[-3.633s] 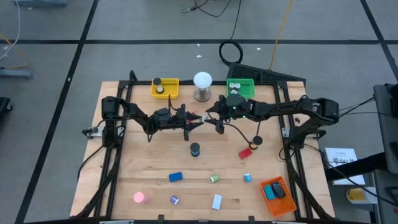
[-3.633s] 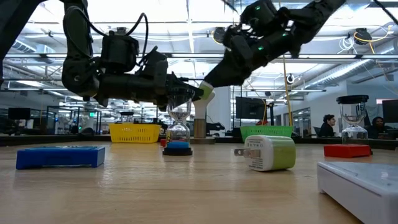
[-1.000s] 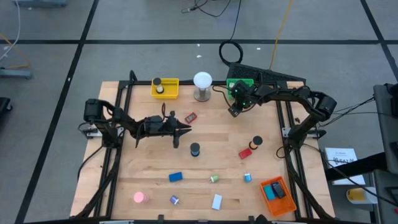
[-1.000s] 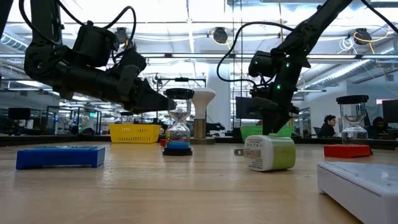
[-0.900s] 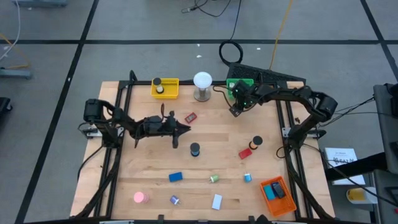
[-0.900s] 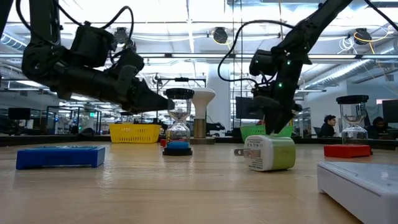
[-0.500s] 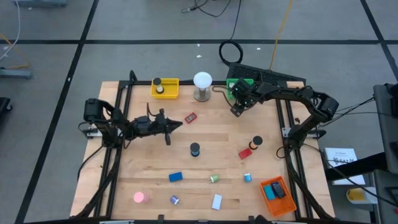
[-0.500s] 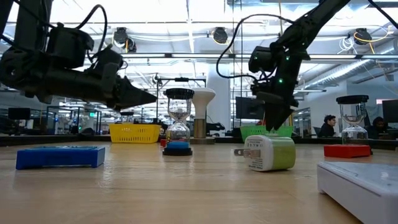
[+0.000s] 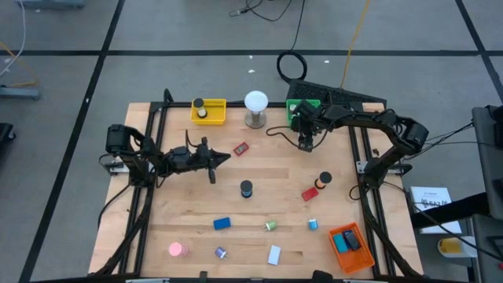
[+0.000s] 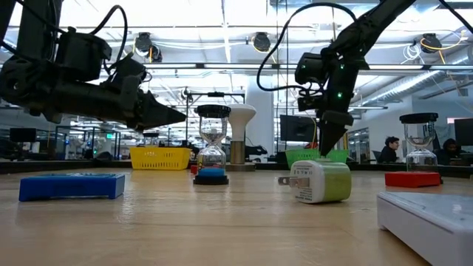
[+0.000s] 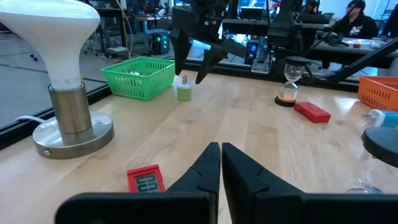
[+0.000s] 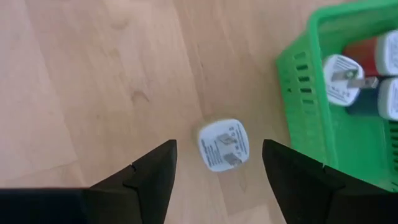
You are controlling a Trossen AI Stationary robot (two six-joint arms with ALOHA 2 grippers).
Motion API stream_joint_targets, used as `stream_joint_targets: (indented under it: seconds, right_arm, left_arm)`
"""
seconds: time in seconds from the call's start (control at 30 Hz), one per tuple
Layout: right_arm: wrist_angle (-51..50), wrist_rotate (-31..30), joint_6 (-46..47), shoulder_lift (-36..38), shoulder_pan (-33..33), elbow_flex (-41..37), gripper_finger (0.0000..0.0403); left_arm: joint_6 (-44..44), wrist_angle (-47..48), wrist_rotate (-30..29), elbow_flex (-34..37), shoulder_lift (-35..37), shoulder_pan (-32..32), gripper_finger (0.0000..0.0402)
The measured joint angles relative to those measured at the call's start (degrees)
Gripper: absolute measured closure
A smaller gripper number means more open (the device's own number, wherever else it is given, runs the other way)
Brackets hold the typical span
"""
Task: Pick & Place Office items
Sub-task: Put the top green charger adapter into the green bin
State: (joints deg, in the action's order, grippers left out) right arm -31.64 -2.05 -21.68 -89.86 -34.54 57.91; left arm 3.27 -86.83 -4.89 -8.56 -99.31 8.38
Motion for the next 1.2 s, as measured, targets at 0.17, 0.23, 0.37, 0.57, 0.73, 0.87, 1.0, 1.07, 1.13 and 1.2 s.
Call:
stream_joint_targets:
  seconds: [0.17,0.23,0.37,0.57,0.73,0.87,1.0,1.07,1.13,1.2]
  right_arm:
    - [0.3,2.0,-0.6,-1.2,0.0,-0.4,0.0186]
    - [0.3,1.8,-0.7,-1.6,0.0,-0.5,0.0194]
    - [1.6,0.6,-1.3,-2.3,0.0,-0.5,0.0212]
    - [1.4,0.4,-1.6,-2.5,0.0,-0.4,0.0241]
    - [1.8,0.3,-1.6,-2.6,0.0,-0.4,0.0253]
    - [1.6,-2.4,-1.6,-2.5,0.5,-0.4,0.0247]
    - [1.3,-2.7,-1.6,-1.5,0.7,-0.5,0.0216]
    - [1.3,-3.8,-1.6,-1.5,0.9,-0.5,0.0197]
    - [1.2,-4.8,-1.6,-1.5,0.9,-0.5,0.0181]
    - [1.4,-5.2,-1.0,-1.5,0.9,-0.5,0.017]
  left_arm:
    - [-0.1,0.0,0.0,0.0,0.0,0.0,0.0394]
    - [-0.1,0.0,0.0,0.0,0.0,0.0,0.0386]
    - [-0.1,0.0,0.0,0.0,0.0,-0.2,0.0384]
    - [-0.5,0.0,0.0,0.0,0.0,-0.2,0.0397]
    - [-0.5,0.0,0.0,0.0,0.0,-0.2,0.0382]
    - [-0.5,0.0,0.0,0.0,0.0,-0.2,0.0389]
    - [-0.5,0.0,0.0,0.0,0.0,-0.2,0.0398]
    - [-0.5,0.0,0.0,0.0,0.0,-0.2,0.0391]
    - [-0.5,0.0,0.0,0.0,0.0,-0.2,0.0384]
    - [-0.5,0.0,0.0,0.0,0.0,-0.2,0.0382]
